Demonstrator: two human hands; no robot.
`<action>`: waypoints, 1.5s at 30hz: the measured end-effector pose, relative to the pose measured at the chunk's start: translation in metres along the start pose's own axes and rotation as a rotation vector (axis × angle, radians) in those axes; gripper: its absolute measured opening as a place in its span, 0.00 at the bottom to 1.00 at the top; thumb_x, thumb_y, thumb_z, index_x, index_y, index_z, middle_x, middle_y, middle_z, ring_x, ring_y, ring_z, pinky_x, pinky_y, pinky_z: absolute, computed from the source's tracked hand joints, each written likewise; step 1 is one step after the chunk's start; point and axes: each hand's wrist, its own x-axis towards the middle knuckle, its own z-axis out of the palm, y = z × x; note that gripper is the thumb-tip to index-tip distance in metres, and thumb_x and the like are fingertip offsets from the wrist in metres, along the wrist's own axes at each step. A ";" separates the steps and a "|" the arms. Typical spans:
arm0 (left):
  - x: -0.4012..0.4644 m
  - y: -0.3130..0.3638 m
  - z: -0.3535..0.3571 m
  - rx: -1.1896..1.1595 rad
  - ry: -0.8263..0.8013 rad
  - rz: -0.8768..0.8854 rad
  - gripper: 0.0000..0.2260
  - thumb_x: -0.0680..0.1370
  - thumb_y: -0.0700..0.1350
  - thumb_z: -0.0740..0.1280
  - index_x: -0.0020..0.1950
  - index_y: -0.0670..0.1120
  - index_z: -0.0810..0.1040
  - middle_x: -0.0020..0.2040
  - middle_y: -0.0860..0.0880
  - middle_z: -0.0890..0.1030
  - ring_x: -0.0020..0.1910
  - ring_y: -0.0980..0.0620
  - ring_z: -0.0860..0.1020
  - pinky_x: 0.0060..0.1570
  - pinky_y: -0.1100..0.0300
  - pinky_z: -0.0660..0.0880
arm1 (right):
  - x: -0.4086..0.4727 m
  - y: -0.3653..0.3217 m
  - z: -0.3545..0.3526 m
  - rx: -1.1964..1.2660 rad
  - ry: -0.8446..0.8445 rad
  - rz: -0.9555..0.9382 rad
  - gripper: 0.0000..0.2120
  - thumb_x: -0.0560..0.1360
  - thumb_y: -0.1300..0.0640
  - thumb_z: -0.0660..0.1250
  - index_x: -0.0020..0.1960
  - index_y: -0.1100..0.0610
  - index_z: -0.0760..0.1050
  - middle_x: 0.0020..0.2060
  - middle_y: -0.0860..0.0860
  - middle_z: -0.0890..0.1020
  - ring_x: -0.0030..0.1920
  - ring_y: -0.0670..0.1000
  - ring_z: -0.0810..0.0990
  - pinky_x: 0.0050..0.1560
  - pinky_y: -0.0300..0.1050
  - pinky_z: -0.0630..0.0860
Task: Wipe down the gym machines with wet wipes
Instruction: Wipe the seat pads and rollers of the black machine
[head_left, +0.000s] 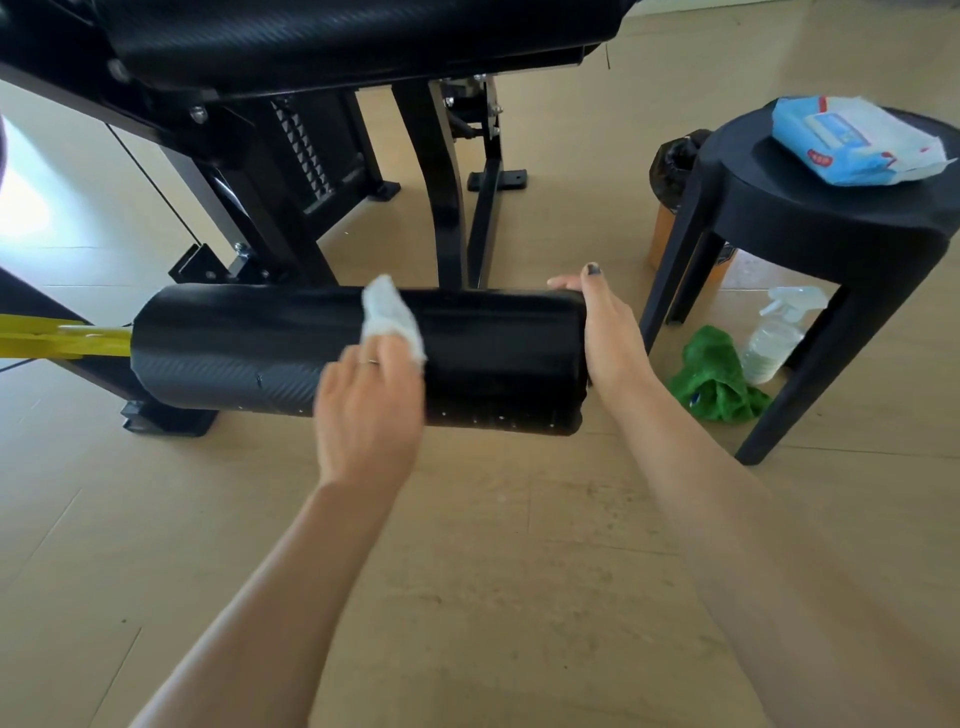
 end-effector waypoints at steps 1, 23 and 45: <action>0.002 -0.012 -0.002 0.005 -0.010 -0.081 0.06 0.81 0.42 0.58 0.48 0.42 0.72 0.43 0.41 0.80 0.39 0.45 0.75 0.41 0.52 0.70 | 0.001 0.000 0.001 -0.004 0.010 0.003 0.24 0.86 0.40 0.48 0.61 0.48 0.80 0.52 0.47 0.82 0.54 0.47 0.79 0.52 0.45 0.75; -0.001 0.062 -0.024 -0.014 -0.094 0.040 0.10 0.79 0.41 0.51 0.51 0.44 0.72 0.40 0.48 0.74 0.36 0.50 0.71 0.37 0.56 0.69 | -0.006 -0.003 0.006 0.200 -0.027 0.327 0.23 0.83 0.35 0.53 0.53 0.49 0.79 0.51 0.54 0.84 0.54 0.55 0.81 0.59 0.52 0.77; 0.017 0.110 -0.011 -0.113 -0.086 0.311 0.09 0.74 0.38 0.68 0.54 0.45 0.75 0.44 0.48 0.80 0.38 0.52 0.73 0.41 0.58 0.70 | -0.003 0.008 0.006 0.224 0.023 0.327 0.22 0.83 0.38 0.54 0.49 0.50 0.80 0.46 0.52 0.85 0.49 0.53 0.83 0.56 0.52 0.79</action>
